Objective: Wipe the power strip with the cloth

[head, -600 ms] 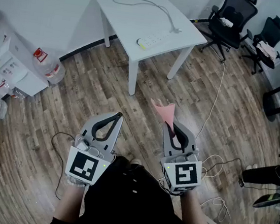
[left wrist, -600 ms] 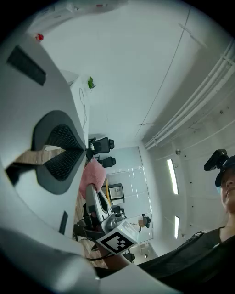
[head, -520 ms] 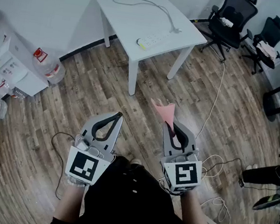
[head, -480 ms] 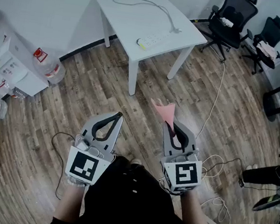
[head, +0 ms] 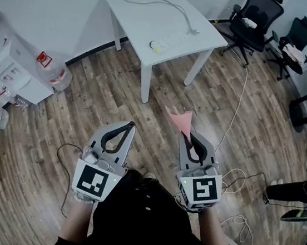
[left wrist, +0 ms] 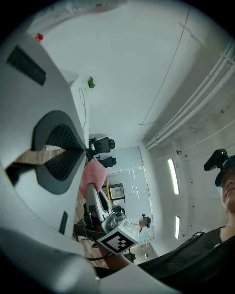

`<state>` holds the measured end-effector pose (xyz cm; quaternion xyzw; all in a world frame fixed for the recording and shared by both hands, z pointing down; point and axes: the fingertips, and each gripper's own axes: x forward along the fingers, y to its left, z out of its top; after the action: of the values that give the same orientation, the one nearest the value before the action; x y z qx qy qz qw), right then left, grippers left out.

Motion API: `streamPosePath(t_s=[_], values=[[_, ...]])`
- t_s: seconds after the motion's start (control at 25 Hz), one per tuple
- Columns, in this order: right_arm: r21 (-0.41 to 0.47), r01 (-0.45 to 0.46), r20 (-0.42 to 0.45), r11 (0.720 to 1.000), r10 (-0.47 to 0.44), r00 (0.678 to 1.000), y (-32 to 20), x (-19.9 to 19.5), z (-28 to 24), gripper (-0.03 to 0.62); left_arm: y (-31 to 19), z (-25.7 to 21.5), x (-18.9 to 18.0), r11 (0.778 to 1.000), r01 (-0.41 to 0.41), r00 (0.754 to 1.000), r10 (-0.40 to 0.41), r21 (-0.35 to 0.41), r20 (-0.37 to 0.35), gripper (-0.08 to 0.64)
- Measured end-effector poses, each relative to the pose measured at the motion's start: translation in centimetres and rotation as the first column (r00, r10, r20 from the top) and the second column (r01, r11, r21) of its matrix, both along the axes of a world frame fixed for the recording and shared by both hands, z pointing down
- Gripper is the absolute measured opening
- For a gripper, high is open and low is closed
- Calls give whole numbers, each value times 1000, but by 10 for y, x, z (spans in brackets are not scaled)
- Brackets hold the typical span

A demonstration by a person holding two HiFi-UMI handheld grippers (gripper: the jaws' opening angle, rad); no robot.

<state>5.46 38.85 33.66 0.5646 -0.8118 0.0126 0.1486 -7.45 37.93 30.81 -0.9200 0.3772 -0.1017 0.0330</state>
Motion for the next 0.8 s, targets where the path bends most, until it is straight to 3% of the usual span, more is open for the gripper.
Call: streamPosePath(t_s=[0.8], values=[[-30, -19, 22, 999, 20, 1000, 21, 39, 10, 55, 23, -3, 24, 999, 42, 999, -43, 34, 26, 11]])
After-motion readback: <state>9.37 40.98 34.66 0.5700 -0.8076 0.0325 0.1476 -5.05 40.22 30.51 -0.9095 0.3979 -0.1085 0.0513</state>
